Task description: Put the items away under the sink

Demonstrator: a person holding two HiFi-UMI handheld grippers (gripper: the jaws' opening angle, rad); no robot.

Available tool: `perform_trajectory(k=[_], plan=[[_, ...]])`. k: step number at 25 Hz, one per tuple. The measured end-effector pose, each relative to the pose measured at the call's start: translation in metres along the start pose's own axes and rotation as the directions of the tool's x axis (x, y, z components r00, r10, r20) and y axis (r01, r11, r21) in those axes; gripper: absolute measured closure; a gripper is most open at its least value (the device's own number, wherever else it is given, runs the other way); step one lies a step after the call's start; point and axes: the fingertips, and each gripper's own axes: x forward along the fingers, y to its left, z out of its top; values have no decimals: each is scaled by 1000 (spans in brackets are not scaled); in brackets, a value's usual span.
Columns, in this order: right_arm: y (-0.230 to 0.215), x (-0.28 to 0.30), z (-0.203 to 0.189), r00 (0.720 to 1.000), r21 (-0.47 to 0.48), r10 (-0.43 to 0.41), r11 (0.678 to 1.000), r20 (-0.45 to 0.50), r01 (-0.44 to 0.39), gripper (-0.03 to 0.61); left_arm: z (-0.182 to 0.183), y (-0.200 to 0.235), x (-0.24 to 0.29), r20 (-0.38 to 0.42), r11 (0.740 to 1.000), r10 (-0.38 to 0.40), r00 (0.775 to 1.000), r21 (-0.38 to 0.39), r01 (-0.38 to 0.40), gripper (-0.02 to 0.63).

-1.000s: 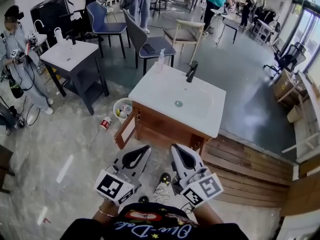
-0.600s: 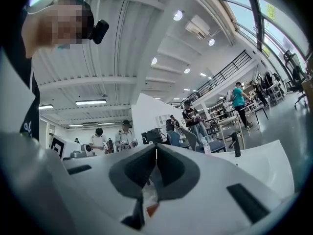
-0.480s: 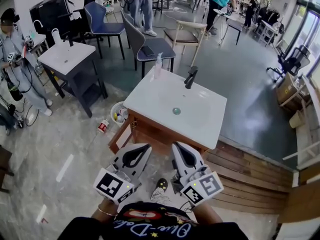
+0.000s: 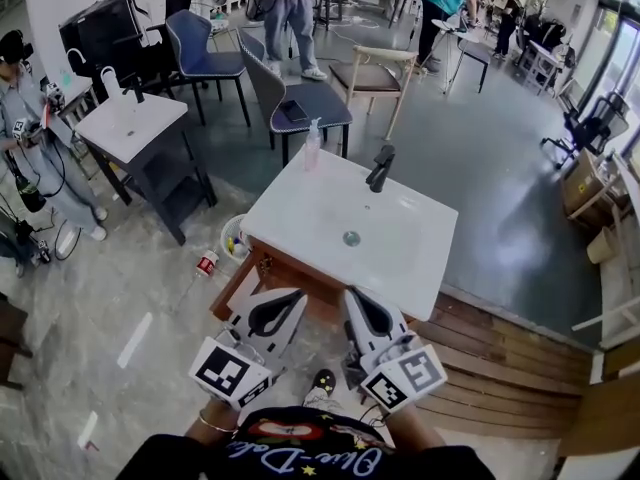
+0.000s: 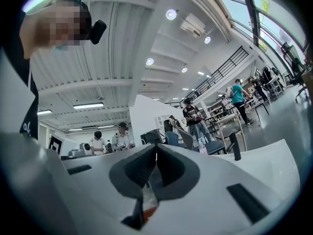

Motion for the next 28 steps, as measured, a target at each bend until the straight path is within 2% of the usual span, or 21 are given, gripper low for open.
perform_trajectory(k=[18, 28], plan=[[-40, 22, 9, 997, 29, 72, 997, -7, -72, 569, 1, 14, 39, -30, 997, 67, 997, 33, -66, 607], [-62, 30, 14, 992, 36, 123, 992, 21, -124, 569, -1, 16, 52, -32, 989, 133, 991, 70, -130, 606]])
